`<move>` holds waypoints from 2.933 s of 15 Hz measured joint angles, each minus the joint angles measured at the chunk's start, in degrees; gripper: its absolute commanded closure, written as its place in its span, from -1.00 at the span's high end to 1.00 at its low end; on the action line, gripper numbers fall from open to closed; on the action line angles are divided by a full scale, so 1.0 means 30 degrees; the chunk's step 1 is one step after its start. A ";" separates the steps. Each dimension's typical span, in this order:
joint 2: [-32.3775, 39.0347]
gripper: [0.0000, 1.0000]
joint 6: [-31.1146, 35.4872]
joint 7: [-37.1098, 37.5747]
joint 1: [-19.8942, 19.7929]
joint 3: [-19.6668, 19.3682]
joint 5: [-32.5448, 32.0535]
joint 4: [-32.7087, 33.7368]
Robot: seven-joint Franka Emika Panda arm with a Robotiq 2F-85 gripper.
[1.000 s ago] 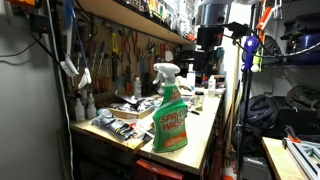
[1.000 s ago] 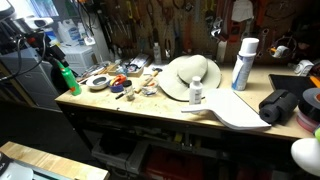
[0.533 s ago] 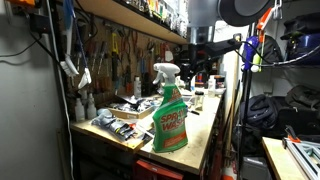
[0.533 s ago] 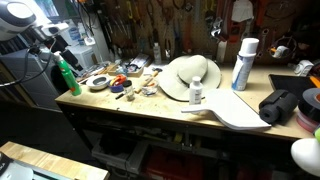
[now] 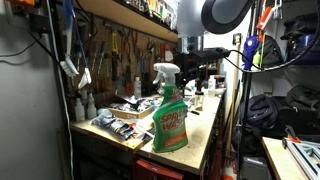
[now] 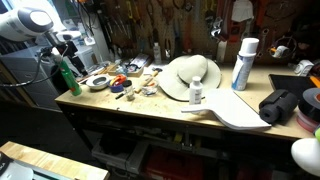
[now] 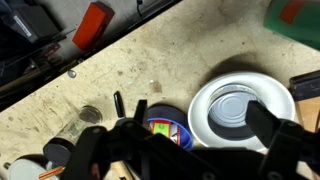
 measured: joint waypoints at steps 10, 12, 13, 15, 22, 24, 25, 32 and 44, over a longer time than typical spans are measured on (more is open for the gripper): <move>0.3796 0.87 0.2762 -0.0328 0.0652 -0.2643 0.3783 0.1647; 0.4493 0.77 0.2763 -0.0365 0.0890 -0.2736 0.4003 0.2015; 0.4733 0.64 0.2763 -0.0365 0.1049 -0.2748 0.4047 0.2132; 0.5088 0.24 0.2764 -0.0365 0.1349 -0.2766 0.4152 0.2293; 0.6185 0.16 0.2950 -0.0809 0.1746 -0.3035 0.5396 0.2912; 0.6435 0.08 0.2961 -0.0860 0.1773 -0.3119 0.5547 0.3111; 0.6560 -0.04 0.2994 -0.0860 0.1784 -0.3169 0.5582 0.3185; 0.7476 -0.94 0.3063 -0.0859 0.1942 -0.3579 0.5617 0.3658; 0.4414 -0.84 0.3460 -0.0688 0.1703 -0.5050 0.5598 0.3921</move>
